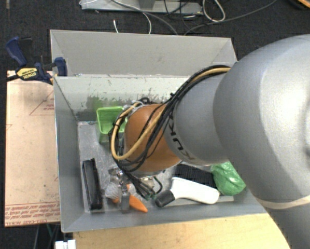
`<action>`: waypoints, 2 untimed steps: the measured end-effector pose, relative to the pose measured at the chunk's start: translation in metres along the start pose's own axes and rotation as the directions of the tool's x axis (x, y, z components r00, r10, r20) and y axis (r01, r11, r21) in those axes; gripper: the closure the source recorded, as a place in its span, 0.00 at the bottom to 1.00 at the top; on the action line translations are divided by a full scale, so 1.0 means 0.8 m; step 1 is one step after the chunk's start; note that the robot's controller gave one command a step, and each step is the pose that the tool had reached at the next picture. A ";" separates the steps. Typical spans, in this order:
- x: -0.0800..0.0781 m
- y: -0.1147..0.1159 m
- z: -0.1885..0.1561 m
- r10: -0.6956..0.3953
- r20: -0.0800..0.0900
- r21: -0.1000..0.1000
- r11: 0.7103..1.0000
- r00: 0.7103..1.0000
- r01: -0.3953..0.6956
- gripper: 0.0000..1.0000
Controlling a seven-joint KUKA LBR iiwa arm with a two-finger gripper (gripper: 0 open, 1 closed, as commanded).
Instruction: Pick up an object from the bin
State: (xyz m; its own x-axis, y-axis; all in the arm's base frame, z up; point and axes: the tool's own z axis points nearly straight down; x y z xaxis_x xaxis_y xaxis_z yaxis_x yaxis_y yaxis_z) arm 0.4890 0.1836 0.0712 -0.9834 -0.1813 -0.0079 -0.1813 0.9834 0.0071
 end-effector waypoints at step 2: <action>0.004 0.000 -0.044 0.001 -0.013 0.002 1.000 1.000 -0.001 1.00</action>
Offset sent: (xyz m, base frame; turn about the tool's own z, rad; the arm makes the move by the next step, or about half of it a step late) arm 0.0001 0.0001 0.1049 0.0001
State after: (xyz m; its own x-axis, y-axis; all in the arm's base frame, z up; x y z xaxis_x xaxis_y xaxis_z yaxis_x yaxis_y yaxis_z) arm 0.4855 0.1824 0.1063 -0.9835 -0.1806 0.0050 -0.1806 0.9835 0.0051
